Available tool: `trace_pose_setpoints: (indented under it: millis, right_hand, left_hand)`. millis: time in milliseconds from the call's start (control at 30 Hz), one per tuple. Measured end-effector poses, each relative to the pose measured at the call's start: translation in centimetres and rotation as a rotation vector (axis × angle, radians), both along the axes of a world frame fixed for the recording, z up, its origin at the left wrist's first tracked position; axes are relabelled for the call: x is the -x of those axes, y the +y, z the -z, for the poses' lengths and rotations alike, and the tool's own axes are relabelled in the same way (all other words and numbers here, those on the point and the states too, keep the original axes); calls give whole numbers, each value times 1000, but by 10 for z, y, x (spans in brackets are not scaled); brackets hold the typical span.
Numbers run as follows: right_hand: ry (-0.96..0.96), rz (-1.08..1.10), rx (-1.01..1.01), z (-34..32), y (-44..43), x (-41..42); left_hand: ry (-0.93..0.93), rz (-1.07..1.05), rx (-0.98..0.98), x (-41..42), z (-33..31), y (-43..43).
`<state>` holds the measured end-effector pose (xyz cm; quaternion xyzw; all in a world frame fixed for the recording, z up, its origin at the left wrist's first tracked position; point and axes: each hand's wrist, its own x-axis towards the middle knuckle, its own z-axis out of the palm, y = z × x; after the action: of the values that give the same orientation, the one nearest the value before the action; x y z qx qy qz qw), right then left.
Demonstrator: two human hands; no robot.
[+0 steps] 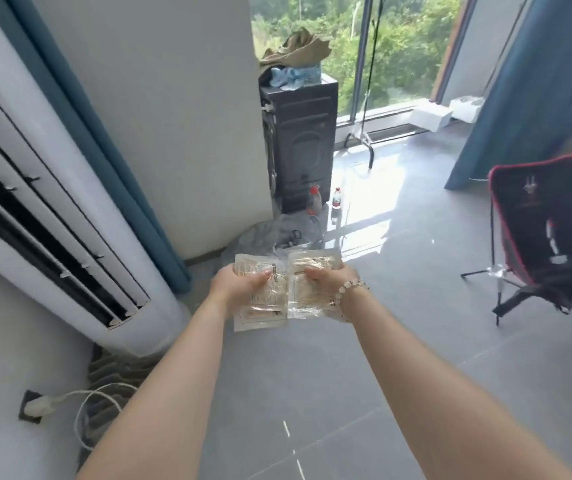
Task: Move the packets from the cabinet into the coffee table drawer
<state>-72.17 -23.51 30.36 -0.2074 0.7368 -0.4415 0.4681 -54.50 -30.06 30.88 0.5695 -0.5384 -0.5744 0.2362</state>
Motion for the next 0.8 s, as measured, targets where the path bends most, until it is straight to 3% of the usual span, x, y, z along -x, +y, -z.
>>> trace_pose_setpoints:
  millis: [400, 800]
  right_hand:
    - [-10, 463, 8, 26, 140, 213]
    - [-10, 892, -87, 23, 320, 280]
  left_hand:
    - [36, 382, -6, 244, 13, 58]
    - [11, 875, -134, 399, 21, 185]
